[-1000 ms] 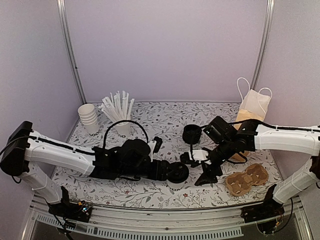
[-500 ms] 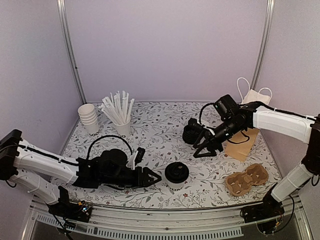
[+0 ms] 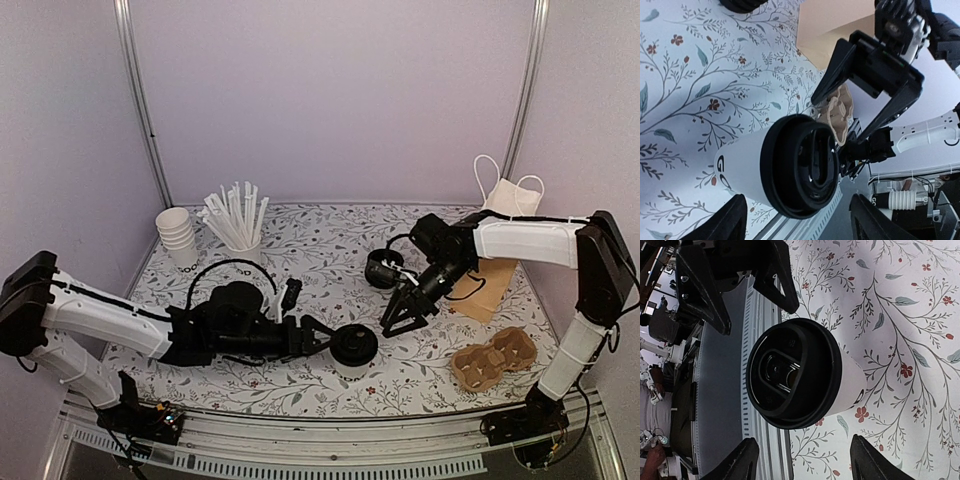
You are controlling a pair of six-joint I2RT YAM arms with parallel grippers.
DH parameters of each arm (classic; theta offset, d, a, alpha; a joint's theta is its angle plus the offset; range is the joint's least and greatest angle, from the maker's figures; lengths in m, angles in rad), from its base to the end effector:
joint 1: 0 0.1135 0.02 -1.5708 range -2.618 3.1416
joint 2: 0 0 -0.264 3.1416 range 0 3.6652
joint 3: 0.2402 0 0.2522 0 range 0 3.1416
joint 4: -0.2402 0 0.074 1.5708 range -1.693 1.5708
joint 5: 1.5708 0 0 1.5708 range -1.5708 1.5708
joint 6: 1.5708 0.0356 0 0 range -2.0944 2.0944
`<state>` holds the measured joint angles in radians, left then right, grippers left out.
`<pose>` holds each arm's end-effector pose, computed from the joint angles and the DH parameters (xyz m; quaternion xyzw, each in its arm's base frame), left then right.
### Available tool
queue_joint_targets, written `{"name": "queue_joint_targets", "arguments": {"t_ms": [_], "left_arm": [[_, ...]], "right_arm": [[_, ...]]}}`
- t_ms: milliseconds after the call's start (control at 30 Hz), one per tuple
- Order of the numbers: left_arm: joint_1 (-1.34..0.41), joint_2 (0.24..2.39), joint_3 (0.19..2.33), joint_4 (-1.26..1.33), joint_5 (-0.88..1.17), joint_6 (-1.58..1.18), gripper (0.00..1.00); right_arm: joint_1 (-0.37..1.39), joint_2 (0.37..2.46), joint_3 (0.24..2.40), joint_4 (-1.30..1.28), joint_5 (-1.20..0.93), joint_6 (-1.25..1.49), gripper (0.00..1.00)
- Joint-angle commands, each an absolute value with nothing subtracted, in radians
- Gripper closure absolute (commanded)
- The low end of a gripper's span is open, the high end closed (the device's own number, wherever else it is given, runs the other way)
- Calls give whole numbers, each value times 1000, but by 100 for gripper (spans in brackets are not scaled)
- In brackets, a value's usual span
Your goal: Pack the takeout coffee
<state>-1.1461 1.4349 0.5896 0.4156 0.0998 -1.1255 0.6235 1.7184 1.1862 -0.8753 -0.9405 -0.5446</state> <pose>0.1167 -0.2667 0.1860 0.0356 0.8402 -0.5069 0.1892 0.2396 0.2077 0.2083 -0.5207 0.7208 0.4541 0.0548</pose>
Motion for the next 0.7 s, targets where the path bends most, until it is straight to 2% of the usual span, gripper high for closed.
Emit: {"name": "queue_joint_targets", "arguments": {"t_ms": [0, 200, 300, 467, 667], "left_arm": [[-1097, 1473, 667, 352, 58, -1007, 26], [-1072, 1607, 772, 354, 154, -894, 27], [-1072, 1669, 793, 362, 203, -891, 31], [-1086, 1666, 721, 396, 186, -956, 38], [-1146, 1574, 600, 403, 62, -1086, 42]], "right_arm": [[627, 1754, 1177, -908, -1001, -580, 34], [646, 1800, 1220, -904, -992, -576, 34], [661, 1825, 1243, -881, -951, -551, 37], [669, 1877, 1293, -856, -906, -514, 42], [669, 1940, 1398, -813, -836, -451, 46]]}}
